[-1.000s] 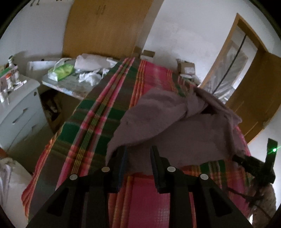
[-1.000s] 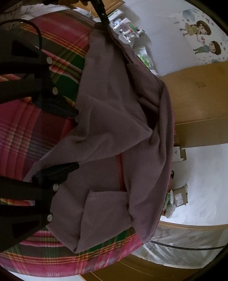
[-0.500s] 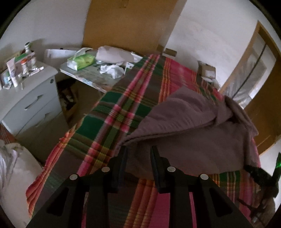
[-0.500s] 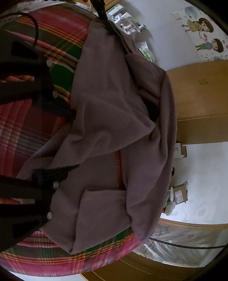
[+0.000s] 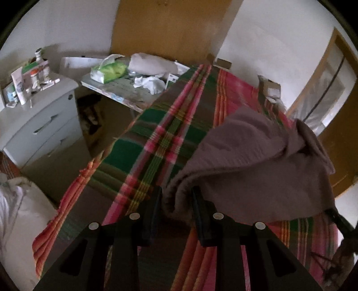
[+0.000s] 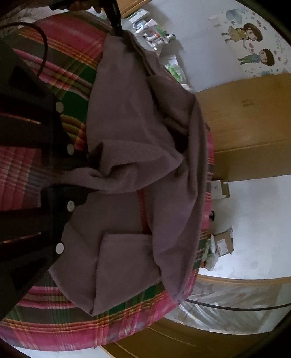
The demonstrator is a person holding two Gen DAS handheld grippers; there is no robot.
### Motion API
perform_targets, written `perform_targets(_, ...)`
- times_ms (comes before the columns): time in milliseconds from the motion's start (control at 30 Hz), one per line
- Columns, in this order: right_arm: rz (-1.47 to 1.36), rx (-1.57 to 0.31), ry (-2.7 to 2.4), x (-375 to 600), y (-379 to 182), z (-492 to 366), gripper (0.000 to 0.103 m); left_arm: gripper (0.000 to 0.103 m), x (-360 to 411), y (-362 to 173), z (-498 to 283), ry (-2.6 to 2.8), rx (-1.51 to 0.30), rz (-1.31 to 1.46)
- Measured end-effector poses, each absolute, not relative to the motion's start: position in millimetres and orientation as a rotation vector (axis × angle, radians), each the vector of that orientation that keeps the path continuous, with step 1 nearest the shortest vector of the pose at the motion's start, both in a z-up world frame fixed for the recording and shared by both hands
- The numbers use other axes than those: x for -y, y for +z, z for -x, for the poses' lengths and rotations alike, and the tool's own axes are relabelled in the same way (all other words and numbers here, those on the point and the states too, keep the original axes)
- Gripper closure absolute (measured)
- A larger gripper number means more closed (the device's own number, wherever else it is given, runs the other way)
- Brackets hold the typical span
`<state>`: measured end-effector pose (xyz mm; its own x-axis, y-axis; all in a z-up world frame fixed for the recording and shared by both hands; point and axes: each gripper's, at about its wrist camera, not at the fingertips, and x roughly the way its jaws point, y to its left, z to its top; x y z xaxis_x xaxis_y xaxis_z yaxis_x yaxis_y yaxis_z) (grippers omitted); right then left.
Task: Fold clothes
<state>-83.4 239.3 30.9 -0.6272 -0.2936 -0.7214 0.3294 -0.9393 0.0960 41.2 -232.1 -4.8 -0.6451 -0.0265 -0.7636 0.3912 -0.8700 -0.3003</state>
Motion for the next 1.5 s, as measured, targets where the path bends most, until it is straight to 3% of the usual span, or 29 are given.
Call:
perform_targets(267,-1.051,0.015,-2.631,-261.4,50.8,62.7,0.094,0.075,237.0,-7.5,-36.5,-2.569,-0.77,-1.151)
perform_targets(400,-1.028,0.034,-2.671,-271.6,59.0,52.4,0.094,0.09,237.7,-6.2,-37.8,-2.581,-0.816,-1.137)
perform_targets(500,-1.012,0.054,-2.697,-277.9,64.8,47.0,0.096,0.091,234.9,-1.6,-39.1,-2.601,-0.811,-1.128)
perform_targets(1200,-0.881,0.14,-2.916,-333.1,102.0,25.3,0.097,0.093,207.1,24.8,-56.3,-2.783,-0.968,-1.122)
perform_targets(1500,-1.061,0.177,-2.939,-354.7,78.2,32.1,0.096,0.093,181.7,7.8,-61.6,-2.807,-0.962,-1.285)
